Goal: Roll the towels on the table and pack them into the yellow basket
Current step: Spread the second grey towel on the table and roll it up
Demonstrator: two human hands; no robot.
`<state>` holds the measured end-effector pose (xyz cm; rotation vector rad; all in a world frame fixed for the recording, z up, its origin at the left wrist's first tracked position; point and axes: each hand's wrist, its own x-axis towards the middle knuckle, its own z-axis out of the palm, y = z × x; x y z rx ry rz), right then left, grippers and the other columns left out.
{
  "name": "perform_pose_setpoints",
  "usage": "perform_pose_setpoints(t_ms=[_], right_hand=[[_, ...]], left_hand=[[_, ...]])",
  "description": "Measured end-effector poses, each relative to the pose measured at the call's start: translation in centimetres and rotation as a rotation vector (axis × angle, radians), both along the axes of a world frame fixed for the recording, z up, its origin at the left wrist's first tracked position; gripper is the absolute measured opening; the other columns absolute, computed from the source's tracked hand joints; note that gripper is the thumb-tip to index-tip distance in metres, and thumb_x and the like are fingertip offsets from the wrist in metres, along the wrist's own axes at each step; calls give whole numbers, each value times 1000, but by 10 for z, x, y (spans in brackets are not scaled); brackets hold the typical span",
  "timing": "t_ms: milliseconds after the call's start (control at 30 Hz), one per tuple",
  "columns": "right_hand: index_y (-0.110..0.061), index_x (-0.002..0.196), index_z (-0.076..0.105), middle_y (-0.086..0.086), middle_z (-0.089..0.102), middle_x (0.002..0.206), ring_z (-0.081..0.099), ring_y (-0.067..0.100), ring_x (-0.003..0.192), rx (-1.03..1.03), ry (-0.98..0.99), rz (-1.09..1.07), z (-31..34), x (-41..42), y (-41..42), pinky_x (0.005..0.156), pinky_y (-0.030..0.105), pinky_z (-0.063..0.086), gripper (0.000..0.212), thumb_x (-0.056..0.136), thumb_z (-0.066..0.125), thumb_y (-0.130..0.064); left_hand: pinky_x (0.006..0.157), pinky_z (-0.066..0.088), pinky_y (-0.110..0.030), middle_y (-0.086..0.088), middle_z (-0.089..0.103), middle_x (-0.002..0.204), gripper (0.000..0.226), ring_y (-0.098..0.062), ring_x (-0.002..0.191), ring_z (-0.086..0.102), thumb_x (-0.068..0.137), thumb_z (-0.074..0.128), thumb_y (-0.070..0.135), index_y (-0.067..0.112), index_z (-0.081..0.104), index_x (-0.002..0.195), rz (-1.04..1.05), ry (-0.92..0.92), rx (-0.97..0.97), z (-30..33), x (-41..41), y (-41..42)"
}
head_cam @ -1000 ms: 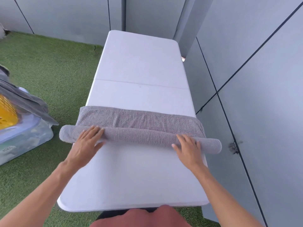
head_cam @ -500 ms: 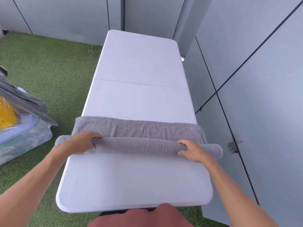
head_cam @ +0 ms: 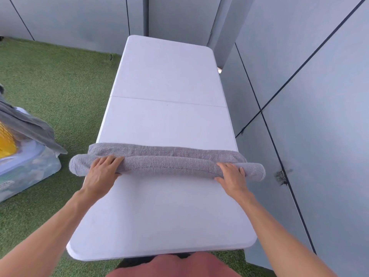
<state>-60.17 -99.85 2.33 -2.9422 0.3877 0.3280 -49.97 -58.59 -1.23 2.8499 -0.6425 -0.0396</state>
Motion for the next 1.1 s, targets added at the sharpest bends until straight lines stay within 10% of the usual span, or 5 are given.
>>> perform_pose_setpoints(t_ms=[233,467,600,867,1100], right_hand=[[-32,118,59,-8,64,112,58,15,108,377,302,-6,17,-5,-26,94,37,46,38,82,72,-34],[-30,144,37,-6,40,145,32,18,138,37,-92,55,1,-28,-21,112,40,26,62,89,57,-51],[-30,148,29,-2,39,148,28,23,141,-76,-53,30,-10,-25,-21,113,44,22,63,92,53,-49],[-18,117,48,7,64,110,55,33,104,-139,-31,-237,-7,10,16,87,45,36,40,99,34,-50],[-13,116,53,13,59,115,57,36,106,52,-6,-316,-9,26,90,85,44,45,46,99,33,-51]], left_hand=[[107,33,-31,2,54,137,59,-20,128,48,83,74,32,30,49,136,-8,644,3,22,14,25],[112,30,-46,-7,52,140,51,-29,134,44,91,55,40,22,51,139,-31,-25,-180,3,-23,28],[112,27,-49,-11,49,140,80,-33,132,43,75,79,27,16,40,145,-59,-8,-34,-9,-21,24],[74,46,-46,-19,66,96,33,-41,86,63,91,60,29,8,54,116,250,134,-10,14,12,-11],[77,45,-39,-18,64,107,45,-39,100,61,86,61,50,9,58,104,440,383,-64,43,-36,-112]])
